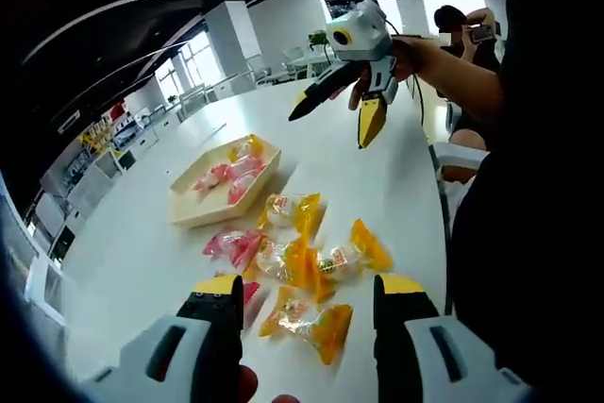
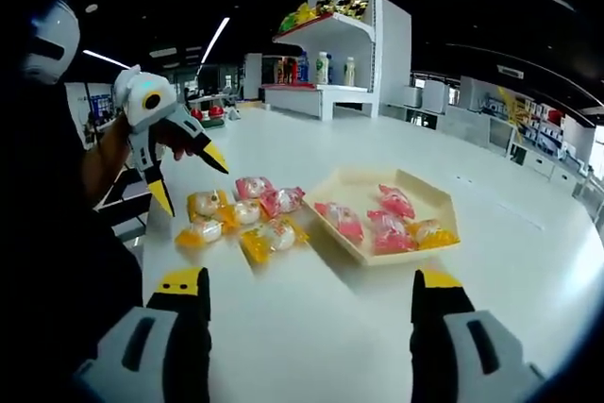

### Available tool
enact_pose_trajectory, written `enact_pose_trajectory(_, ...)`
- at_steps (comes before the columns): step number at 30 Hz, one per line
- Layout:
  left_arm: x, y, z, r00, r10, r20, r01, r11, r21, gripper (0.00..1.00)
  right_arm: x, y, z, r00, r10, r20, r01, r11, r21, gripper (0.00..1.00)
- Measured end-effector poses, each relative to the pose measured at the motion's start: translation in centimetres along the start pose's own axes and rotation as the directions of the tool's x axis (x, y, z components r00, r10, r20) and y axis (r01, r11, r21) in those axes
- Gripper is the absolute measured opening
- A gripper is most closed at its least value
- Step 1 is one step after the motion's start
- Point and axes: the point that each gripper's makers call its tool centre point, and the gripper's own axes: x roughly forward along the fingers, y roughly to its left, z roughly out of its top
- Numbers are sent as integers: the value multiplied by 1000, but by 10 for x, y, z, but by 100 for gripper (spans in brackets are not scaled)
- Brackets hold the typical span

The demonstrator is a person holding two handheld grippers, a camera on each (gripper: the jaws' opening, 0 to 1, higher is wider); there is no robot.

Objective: Pick up the marshmallows scattered on the table and place them into the bowl on the table

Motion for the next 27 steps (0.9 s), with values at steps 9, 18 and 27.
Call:
enact_pose_trajectory(9,-3,3,6,998,5,65,-2,999,-42,57,-3,-3,4,1000,-7,21,6,1000,17,86)
enact_pose_trajectory(18,-7,9,16,989,34,141,-21,995,-97,57,-3,-4,2,1000,-10,14,10,1000,17,84)
enact_pose_trajectory(27,-13,20,24,968,101,230,-71,988,-138,57,-4,-5,2,1000,-16,18,16,1000,22,84)
